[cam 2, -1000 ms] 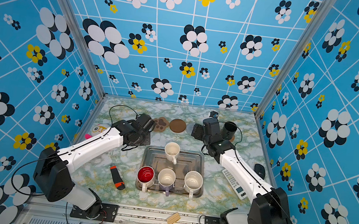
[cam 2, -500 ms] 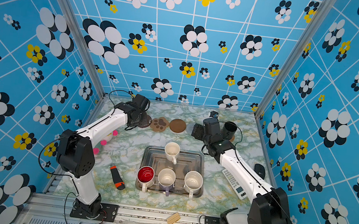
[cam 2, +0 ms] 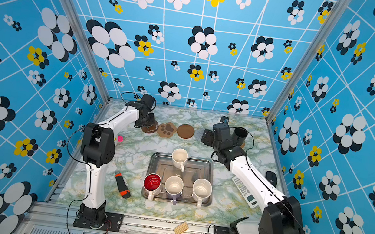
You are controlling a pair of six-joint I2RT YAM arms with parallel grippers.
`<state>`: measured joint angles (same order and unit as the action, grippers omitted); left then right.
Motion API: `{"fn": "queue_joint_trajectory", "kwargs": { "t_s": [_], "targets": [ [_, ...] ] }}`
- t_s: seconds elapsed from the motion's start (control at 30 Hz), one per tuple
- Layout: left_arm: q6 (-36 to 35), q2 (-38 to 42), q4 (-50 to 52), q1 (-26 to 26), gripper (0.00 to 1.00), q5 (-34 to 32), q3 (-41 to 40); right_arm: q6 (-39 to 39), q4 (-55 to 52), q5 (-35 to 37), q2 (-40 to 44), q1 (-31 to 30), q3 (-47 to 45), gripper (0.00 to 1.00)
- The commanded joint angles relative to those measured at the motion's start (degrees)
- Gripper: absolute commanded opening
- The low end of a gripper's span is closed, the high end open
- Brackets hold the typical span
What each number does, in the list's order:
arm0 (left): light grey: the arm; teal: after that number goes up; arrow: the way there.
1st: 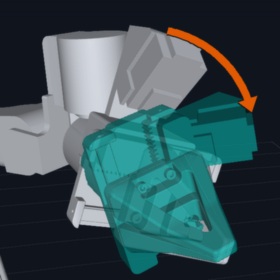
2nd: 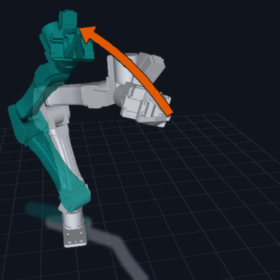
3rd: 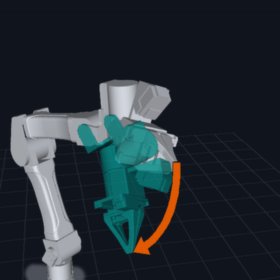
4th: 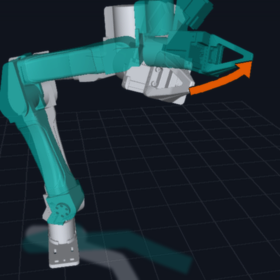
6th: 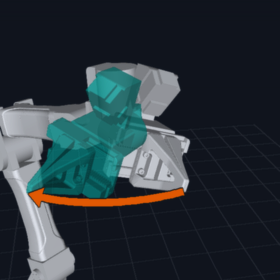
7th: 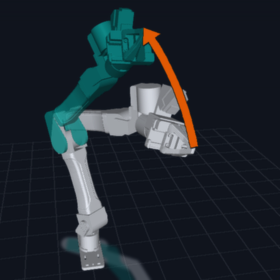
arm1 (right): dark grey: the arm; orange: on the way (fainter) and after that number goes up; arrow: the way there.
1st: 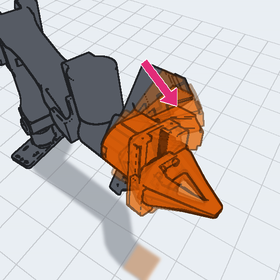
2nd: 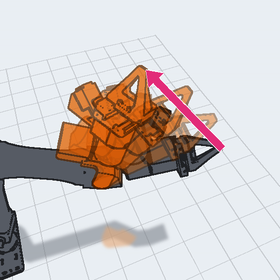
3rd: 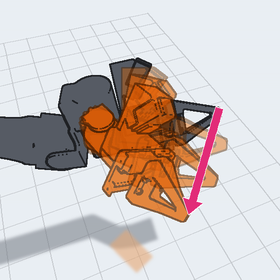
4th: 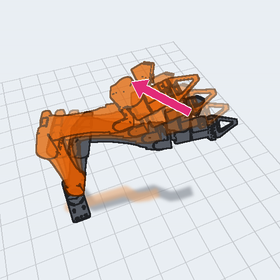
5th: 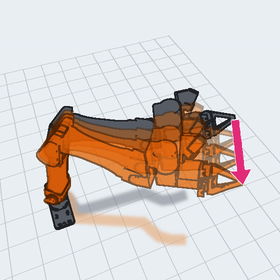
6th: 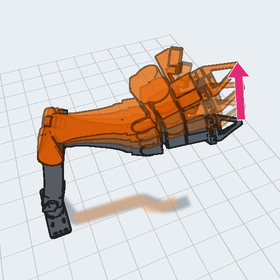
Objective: Place cups on coasters
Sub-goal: Place the cup on the coaster.
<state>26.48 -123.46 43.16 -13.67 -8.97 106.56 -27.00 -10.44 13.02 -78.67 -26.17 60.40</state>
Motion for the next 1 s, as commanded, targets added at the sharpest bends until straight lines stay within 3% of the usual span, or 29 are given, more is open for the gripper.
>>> {"fn": "queue_joint_trajectory", "kwargs": {
  "t_s": [0.0, 0.97],
  "targets": [
    [-1.23, -0.41, -0.54, 0.58, 0.0, 0.33, 3.82, 0.9, -1.67, 1.07, 0.67, 0.28, -0.41, 0.83],
    [-0.39, 0.61, 0.69, 0.49, 0.0, 0.89, 0.6, 0.99, -1.72, 0.76, 0.45, 0.25, -0.19, 0.83]
  ]
}}
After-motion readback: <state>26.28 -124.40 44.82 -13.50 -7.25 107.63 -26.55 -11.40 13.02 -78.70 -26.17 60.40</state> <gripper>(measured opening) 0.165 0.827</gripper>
